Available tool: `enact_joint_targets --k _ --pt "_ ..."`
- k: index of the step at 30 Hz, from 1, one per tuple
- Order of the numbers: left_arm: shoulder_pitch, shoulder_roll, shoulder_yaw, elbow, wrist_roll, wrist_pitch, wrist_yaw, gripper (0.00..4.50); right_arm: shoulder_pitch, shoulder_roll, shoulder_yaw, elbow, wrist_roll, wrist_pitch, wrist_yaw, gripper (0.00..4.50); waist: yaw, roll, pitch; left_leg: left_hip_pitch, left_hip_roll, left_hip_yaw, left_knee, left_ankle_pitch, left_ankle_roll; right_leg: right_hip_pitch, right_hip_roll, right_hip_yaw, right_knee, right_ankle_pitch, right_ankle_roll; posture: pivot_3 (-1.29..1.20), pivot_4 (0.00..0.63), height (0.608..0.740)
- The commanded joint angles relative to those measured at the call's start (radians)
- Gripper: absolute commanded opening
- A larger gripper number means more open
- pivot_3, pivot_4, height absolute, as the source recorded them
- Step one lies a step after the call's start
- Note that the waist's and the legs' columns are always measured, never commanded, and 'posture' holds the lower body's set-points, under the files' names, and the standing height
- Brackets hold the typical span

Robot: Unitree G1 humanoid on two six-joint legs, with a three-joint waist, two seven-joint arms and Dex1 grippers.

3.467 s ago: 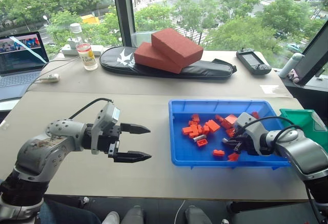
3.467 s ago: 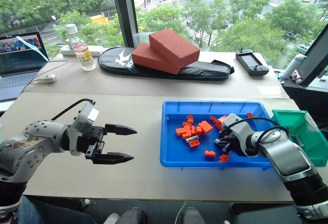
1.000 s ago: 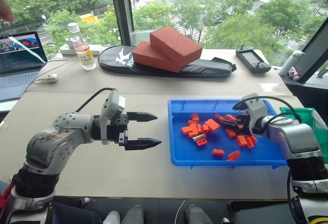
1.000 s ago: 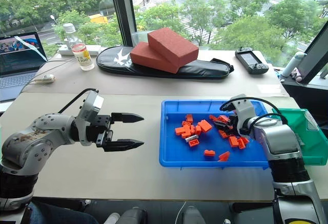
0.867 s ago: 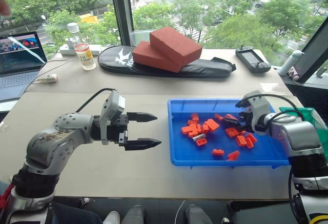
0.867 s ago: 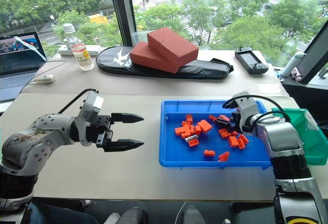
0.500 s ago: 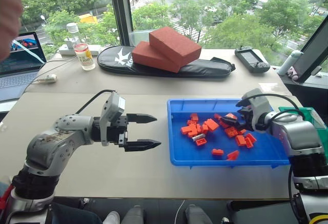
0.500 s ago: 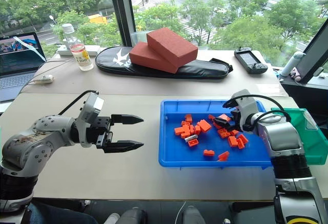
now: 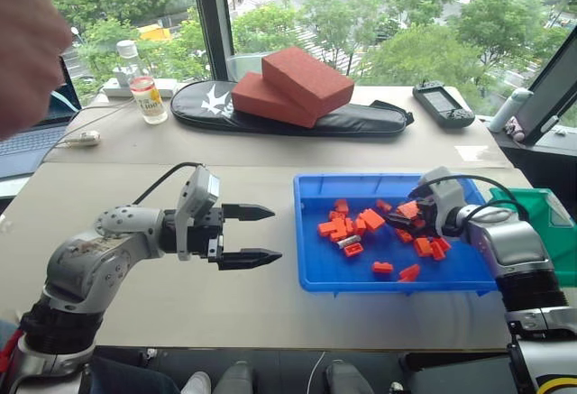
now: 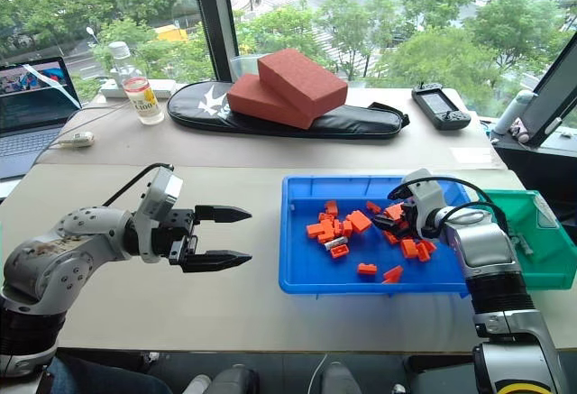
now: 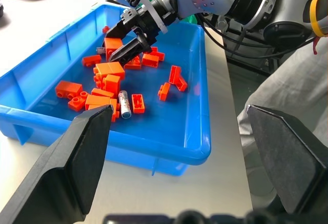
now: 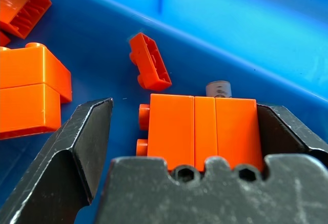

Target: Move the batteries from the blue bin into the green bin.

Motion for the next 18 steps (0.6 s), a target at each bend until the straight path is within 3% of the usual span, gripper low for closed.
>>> enact_joint_targets --k 1,18 --pt "-0.001 0.014 0.028 -0.031 -0.004 -0.022 -0.002 4.50 -0.009 0.000 -0.031 -0.039 0.007 0.005 -0.003 4.48 0.000 0.000 0.000 0.000 0.000 0.000 0.000 0.000 0.000 0.000 0.000 0.000 0.000 0.000 0.000 0.00 0.150 0.740" --pt "-0.006 0.019 0.022 -0.022 -0.004 -0.020 -0.009 4.50 0.014 -0.010 -0.027 -0.040 -0.009 -0.033 -0.004 4.48 0.000 0.000 0.000 0.000 0.000 0.000 0.000 0.000 0.000 0.000 0.000 0.000 0.000 0.000 0.000 0.00 0.150 0.740"
